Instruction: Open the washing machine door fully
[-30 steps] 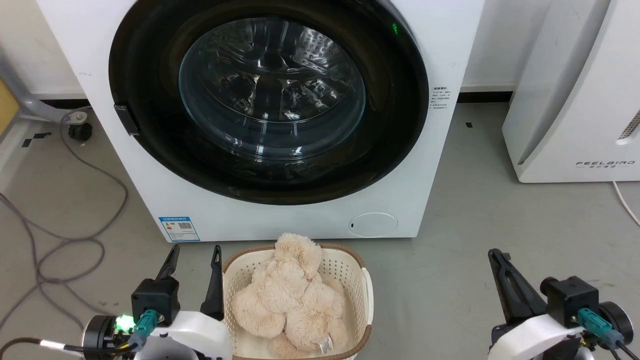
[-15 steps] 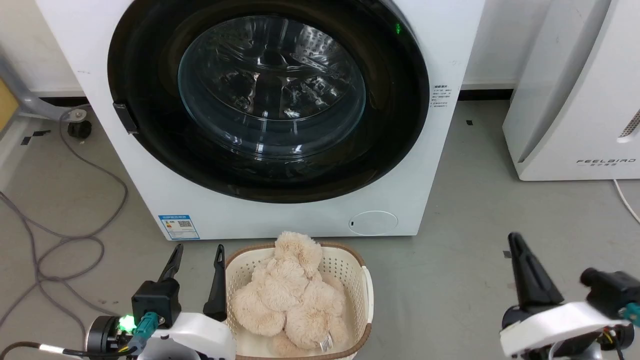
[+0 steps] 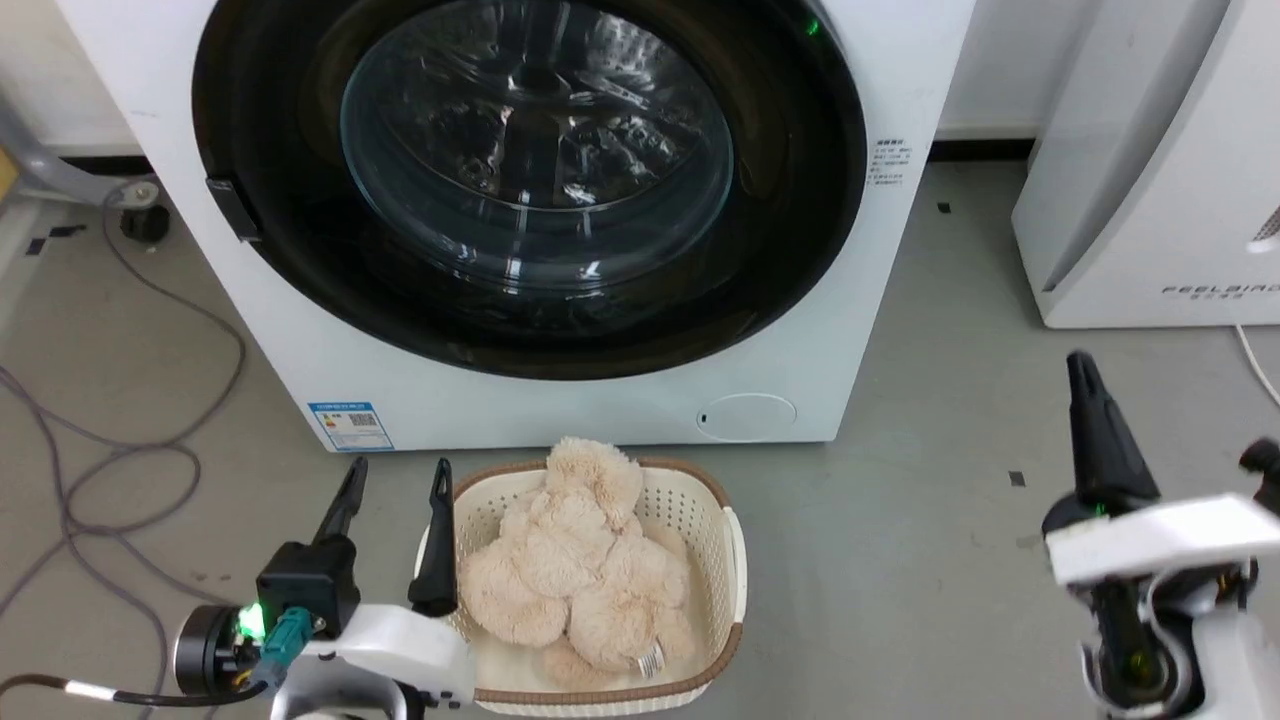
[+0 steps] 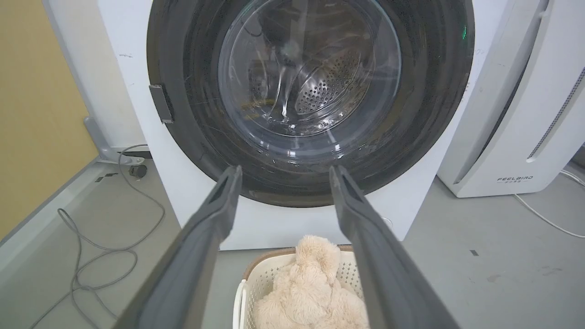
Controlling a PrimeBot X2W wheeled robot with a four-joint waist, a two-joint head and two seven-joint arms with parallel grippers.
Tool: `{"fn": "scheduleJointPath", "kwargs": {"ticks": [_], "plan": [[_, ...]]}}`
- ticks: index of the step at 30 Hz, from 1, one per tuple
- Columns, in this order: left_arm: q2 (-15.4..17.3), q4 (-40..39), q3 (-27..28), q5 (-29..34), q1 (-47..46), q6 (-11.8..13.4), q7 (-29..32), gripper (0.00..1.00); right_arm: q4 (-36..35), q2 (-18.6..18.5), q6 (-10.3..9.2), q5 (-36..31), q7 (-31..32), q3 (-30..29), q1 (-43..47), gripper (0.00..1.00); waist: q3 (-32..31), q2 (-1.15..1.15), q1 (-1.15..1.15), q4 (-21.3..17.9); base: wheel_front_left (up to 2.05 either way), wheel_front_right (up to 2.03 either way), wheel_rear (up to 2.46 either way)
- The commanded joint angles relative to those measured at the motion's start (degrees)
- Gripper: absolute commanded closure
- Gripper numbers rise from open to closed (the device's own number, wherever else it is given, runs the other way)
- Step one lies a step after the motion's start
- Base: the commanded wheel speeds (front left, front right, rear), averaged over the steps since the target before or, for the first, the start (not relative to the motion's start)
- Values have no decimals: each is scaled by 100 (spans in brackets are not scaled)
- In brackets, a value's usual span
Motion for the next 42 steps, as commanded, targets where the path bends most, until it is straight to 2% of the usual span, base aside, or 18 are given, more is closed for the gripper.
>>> {"fn": "scheduleJointPath", "kwargs": {"ticks": [1, 12, 23, 31, 42], "plan": [[4, -21, -4, -56, -136, -5, -75, 0, 103, -54, 2, 273, 34, -25, -247, 100, 58, 0, -1, -8, 0, 0, 0], [5, -126, 2, -84, -391, -59, -207, 0, 926, -362, 3, 1424, 243, 63, -1651, 100, 452, 0, -1, 20, 0, 0, 0], [5, -303, -8, -110, -631, -119, -338, 0, 1930, -718, 3, 2389, 423, 398, -3280, 100, 869, 0, -1, 124, 0, 0, 0], [5, -447, -44, -147, -841, -135, -434, 0, 2873, -873, 3, 2783, 649, 981, -4639, 100, 1257, 0, -1, 222, 0, 0, 0], [6, -599, -126, -272, -1095, -100, -566, 0, 4486, -987, 4, 2894, 1428, 2065, -6488, 100, 1713, 0, -1, 345, 0, 0, 0]]}}
